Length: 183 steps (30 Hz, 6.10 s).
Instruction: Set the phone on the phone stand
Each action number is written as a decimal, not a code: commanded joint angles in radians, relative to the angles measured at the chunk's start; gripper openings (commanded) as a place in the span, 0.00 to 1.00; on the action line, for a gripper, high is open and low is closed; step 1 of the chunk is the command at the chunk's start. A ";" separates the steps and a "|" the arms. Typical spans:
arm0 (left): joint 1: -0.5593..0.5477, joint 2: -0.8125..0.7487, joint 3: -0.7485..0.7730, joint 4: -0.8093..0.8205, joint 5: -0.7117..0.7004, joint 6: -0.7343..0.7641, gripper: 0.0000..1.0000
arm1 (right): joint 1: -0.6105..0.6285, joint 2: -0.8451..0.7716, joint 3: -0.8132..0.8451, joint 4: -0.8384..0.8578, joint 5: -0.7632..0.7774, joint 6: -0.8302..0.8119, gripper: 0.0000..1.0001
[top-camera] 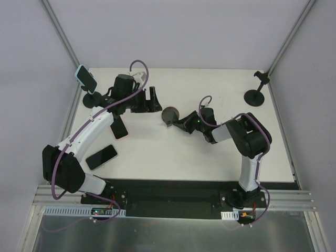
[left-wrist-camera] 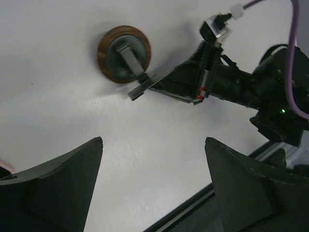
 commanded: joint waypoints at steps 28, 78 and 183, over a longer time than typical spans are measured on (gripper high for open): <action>-0.380 0.220 0.119 -0.204 -0.179 0.477 0.52 | 0.037 -0.076 -0.229 0.369 -0.462 0.114 0.01; 0.881 0.271 0.265 -0.298 0.411 0.645 0.00 | 0.080 -0.404 -0.265 0.139 -0.638 -0.293 0.92; 0.252 0.263 -0.080 -0.354 -0.510 -0.479 0.99 | 0.063 -0.627 -0.275 -0.277 -0.542 -0.557 0.93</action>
